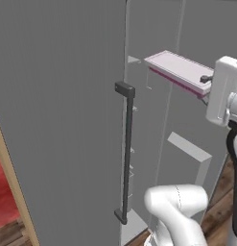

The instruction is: The ice cube tray has been filled with water. Take the tray and place it in the freezer to make ice. Close the freezer door after placing the tray.

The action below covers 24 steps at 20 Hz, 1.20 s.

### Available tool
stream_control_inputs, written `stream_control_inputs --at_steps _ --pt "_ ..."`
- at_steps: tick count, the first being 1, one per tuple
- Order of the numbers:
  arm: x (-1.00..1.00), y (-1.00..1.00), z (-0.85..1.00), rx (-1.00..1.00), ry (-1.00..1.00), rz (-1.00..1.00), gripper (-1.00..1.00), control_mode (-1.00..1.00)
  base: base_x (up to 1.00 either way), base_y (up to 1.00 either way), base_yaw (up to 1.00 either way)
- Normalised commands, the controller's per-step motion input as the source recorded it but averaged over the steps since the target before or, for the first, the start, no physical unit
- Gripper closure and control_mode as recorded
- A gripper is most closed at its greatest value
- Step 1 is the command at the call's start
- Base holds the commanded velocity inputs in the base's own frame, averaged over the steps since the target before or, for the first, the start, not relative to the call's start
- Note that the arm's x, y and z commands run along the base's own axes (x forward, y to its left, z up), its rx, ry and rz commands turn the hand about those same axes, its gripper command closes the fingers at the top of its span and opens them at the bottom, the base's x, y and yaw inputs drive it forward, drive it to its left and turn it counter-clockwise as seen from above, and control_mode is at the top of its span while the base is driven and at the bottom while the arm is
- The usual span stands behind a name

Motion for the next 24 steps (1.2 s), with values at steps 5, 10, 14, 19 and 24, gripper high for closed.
stream_control_inputs --at_steps 5,10,14,19,24 --pt "0.38 0.01 0.00 0.01 0.04 0.00 1.00 -1.00 0.00 0.00 0.00" --pt "0.42 0.11 0.00 0.01 0.05 0.00 1.00 -1.00 0.00 0.00 0.00" --pt "0.43 0.13 0.00 0.00 0.05 0.00 1.00 -1.00 0.00 0.00 0.00" --pt "0.45 0.10 0.00 0.00 0.04 0.00 1.00 -1.00 0.00 0.00 0.00" --pt "0.40 0.02 0.00 0.00 0.01 0.01 1.00 -1.00 0.00 0.00 0.00"
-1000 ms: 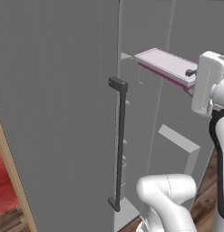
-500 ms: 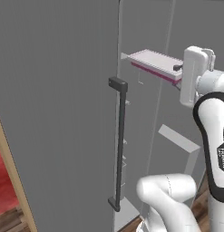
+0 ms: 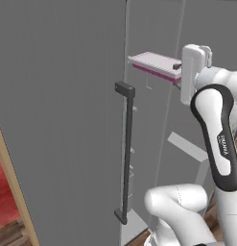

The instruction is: The ice cube tray has been filled with water. Take the tray and place it in the freezer to make ice. Close the freezer door after placing the tray.

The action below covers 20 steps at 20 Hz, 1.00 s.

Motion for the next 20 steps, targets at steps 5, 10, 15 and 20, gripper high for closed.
stream_control_inputs --at_steps 5,10,15,20 --pt "0.25 0.00 0.00 0.00 0.00 0.03 1.00 -1.00 0.00 0.00 0.00" --pt "0.30 0.00 0.00 0.00 0.00 0.05 1.00 -1.00 0.00 0.00 0.00" --pt "0.32 0.00 0.00 0.00 0.00 0.04 1.00 -1.00 0.00 0.00 0.00" --pt "0.35 0.02 0.00 0.00 0.00 0.02 1.00 -1.00 0.00 0.00 0.00"
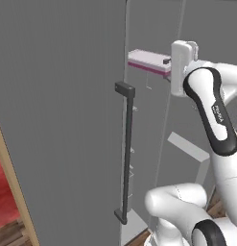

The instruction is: The ice cube tray has been filled with water. Take the tray and place it in the freezer to make ice. Close the freezer door after placing the tray.

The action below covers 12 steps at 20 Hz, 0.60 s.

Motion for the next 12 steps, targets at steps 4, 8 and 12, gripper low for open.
stream_control_inputs --at_steps 4,8,12 --pt "0.38 0.08 -0.03 0.00 0.01 0.02 1.00 -1.00 0.00 0.00 0.00" --pt "0.42 0.13 -0.03 0.00 0.01 0.00 1.00 -1.00 0.00 0.00 0.00" --pt "0.52 0.19 -0.07 0.00 0.02 0.00 1.00 -1.00 0.00 0.00 0.00"
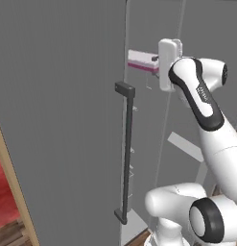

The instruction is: The ice cube tray has been filled with water. Take the tray and place it in the freezer to make ice. Close the freezer door after placing the tray.

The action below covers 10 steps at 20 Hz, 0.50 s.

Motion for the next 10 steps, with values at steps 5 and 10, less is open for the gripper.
stream_control_inputs --at_steps 5,10 --pt "0.51 0.10 -0.01 0.00 0.02 0.00 1.00 -1.00 0.00 0.00 0.00" --pt "0.32 0.00 0.00 0.00 0.01 0.00 1.00 -1.00 0.00 0.00 0.00"
